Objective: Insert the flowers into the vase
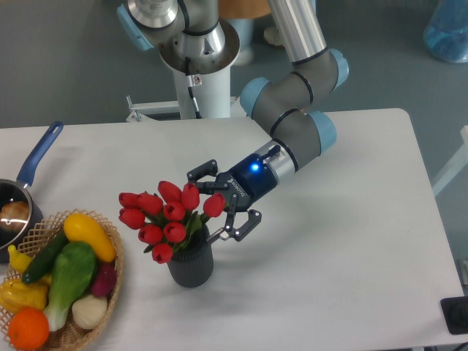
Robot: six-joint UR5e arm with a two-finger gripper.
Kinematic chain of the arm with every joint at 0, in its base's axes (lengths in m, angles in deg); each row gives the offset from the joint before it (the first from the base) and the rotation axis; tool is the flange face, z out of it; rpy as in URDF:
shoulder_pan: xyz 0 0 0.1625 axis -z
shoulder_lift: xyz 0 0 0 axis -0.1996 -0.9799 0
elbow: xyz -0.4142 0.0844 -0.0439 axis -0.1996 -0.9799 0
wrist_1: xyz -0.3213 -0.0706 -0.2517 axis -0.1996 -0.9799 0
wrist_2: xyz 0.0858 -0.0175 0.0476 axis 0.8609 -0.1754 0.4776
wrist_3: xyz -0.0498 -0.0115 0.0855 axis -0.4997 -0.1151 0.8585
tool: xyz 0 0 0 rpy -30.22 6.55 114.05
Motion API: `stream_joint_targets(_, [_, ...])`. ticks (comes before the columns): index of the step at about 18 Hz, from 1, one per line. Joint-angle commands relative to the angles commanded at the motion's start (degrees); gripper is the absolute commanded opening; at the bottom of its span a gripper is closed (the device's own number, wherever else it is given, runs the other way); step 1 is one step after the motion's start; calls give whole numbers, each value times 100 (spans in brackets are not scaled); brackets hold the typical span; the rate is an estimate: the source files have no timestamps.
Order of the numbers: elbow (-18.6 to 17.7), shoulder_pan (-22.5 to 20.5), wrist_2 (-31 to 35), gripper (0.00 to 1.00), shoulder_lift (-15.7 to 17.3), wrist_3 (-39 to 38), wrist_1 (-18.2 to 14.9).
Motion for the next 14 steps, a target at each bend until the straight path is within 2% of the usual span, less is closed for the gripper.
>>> stream_joint_targets(8, [-71,-281,202,100,26,0,0])
stream_joint_targets(14, [-71,-711,343,100,105,0,0])
